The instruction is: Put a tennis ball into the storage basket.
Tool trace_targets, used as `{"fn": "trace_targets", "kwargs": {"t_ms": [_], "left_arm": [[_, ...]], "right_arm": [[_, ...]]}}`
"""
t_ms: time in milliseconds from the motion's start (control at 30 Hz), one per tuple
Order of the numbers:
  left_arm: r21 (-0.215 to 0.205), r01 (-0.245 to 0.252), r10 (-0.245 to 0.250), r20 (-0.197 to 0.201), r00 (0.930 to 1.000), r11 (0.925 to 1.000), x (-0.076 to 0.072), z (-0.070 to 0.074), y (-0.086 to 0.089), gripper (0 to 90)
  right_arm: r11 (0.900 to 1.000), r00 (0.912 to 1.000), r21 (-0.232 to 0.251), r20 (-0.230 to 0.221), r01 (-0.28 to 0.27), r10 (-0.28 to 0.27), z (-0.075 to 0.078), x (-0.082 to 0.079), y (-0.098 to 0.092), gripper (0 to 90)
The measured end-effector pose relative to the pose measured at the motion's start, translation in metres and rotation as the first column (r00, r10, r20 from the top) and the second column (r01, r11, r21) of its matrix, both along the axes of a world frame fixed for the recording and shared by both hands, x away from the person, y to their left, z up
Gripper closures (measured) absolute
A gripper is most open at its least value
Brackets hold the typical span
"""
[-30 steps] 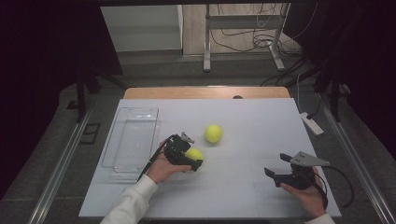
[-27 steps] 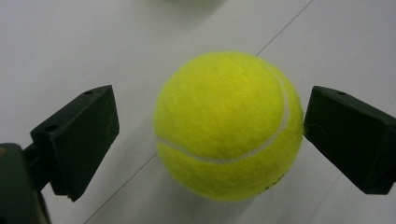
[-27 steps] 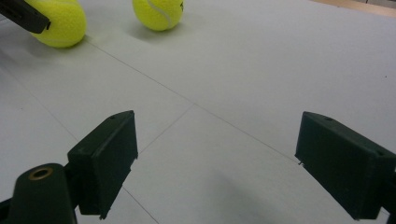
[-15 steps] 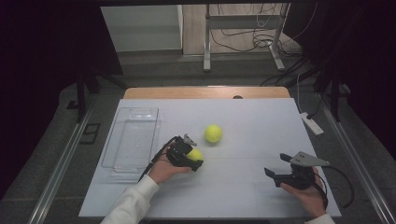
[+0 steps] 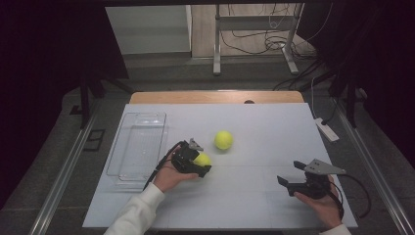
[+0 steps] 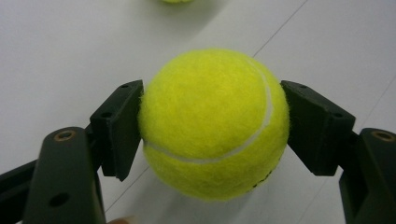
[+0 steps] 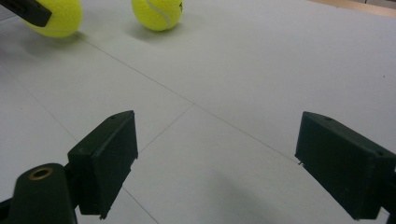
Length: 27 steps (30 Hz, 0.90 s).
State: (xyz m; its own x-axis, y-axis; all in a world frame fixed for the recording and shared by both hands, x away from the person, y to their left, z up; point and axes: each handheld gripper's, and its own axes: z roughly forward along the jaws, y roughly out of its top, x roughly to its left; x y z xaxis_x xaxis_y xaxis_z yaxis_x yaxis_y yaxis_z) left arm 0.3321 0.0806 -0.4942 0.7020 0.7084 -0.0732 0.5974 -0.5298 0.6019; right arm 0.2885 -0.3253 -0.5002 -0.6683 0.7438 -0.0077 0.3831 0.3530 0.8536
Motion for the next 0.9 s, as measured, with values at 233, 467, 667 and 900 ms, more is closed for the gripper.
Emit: {"fn": "trace_targets", "kwargs": {"t_ms": [233, 467, 667, 900], "left_arm": [[-0.019, -0.016, 0.016, 0.021, 0.9996, 0.9997, 0.0, 0.007, 0.007, 27.1], [-0.047, -0.034, 0.036, 0.048, 0.9982, 0.9983, -0.002, 0.014, 0.013, 27.0], [-0.064, -0.044, 0.048, 0.069, 0.9965, 0.997, -0.002, 0.02, 0.018, 27.0], [-0.077, -0.051, 0.058, 0.083, 0.9949, 0.9958, -0.003, 0.024, 0.021, 27.0]], "right_arm": [[1.0, 1.0, 0.0, 0.002, 0.0, 0.0, 0.0, 0.0, 0.0, 13.3], [1.0, 1.0, 0.0, 0.003, 0.0, 0.0, 0.0, 0.0, 0.0, 13.4], [1.0, 1.0, -0.001, 0.005, 0.003, -0.003, 0.001, -0.001, 0.0, 13.4], [1.0, 1.0, -0.001, 0.006, 0.004, -0.004, 0.001, 0.0, 0.0, 13.5]]}}
